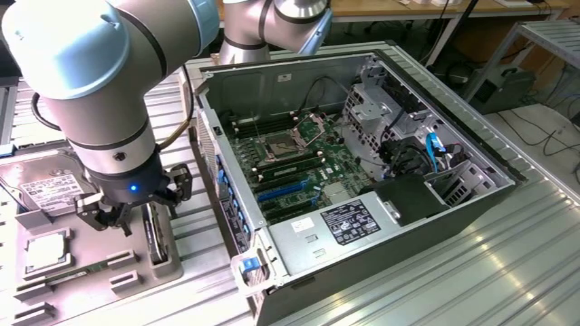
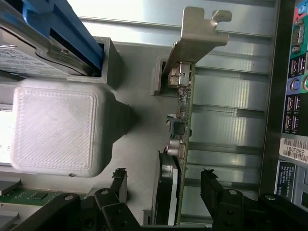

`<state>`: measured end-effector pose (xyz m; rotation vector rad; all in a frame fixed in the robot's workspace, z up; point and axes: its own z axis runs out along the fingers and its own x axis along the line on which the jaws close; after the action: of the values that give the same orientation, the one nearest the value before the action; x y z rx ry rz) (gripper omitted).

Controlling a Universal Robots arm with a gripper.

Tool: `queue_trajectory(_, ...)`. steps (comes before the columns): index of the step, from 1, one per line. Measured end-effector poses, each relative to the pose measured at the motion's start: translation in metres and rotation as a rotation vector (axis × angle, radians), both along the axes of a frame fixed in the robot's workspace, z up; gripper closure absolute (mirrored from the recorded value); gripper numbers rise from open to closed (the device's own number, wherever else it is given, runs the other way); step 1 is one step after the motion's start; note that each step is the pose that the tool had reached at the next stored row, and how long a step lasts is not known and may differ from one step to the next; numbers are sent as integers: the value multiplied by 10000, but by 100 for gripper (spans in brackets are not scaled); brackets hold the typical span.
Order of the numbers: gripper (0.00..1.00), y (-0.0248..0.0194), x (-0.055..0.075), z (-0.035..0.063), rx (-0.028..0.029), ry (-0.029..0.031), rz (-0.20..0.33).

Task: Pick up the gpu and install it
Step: 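Pick up the gpu and move the gpu toward the slot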

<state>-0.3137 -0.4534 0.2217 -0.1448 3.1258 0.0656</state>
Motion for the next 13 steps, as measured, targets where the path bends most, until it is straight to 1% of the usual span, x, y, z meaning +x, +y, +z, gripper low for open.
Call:
queue_trajectory(7,28,0,0,0,0,0,0)
queue_trajectory(8,29,0,0,0,0,-1,-1)
queue_trajectory(11,49,0,0,0,0,-1,0)
queue_trajectory(13,49,0,0,0,0,0,0)
